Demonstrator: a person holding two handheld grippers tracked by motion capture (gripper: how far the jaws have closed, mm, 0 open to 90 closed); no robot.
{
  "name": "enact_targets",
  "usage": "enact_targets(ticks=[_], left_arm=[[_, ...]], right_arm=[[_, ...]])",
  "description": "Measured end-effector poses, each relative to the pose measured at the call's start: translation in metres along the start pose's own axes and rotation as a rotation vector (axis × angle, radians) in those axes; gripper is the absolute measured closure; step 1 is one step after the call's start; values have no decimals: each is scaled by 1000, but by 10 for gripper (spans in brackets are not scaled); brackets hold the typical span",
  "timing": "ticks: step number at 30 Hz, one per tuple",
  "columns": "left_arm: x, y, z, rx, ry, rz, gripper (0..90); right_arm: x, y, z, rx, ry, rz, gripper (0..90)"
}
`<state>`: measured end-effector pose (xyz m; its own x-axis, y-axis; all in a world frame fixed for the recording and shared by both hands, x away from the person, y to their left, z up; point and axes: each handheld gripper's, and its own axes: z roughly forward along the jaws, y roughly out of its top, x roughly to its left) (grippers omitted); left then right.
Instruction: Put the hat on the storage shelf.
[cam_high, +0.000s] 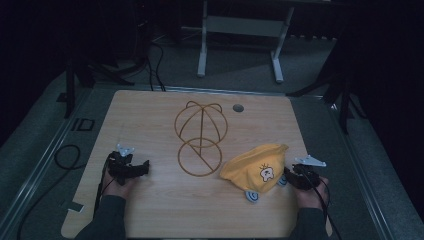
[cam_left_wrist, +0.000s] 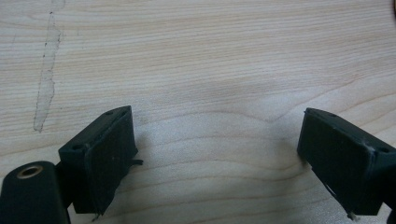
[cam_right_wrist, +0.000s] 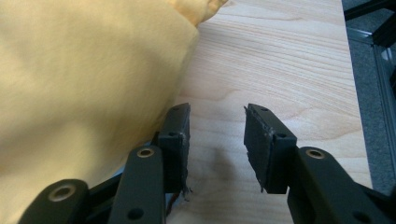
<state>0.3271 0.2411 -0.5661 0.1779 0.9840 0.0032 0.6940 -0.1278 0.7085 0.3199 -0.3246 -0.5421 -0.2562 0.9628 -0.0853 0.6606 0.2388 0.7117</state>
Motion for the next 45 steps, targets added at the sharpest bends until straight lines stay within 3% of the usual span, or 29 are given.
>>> enact_targets(ticks=[10,25,36,42,45], left_arm=[[0,0,0,1,1,0,115],[0,0,0,0,0,0,115],[0,0,0,0,0,0,115],[0,0,0,0,0,-1,115],[0,0,0,0,0,0,115]], right_arm=[[2,5,-20,17,61,-75,619],[9,17,-47,-1,166,-165,633],[37,21,-67,-24,252,-271,721],[53,13,-74,-20,314,-336,900],[61,8,-74,1,362,-358,900]])
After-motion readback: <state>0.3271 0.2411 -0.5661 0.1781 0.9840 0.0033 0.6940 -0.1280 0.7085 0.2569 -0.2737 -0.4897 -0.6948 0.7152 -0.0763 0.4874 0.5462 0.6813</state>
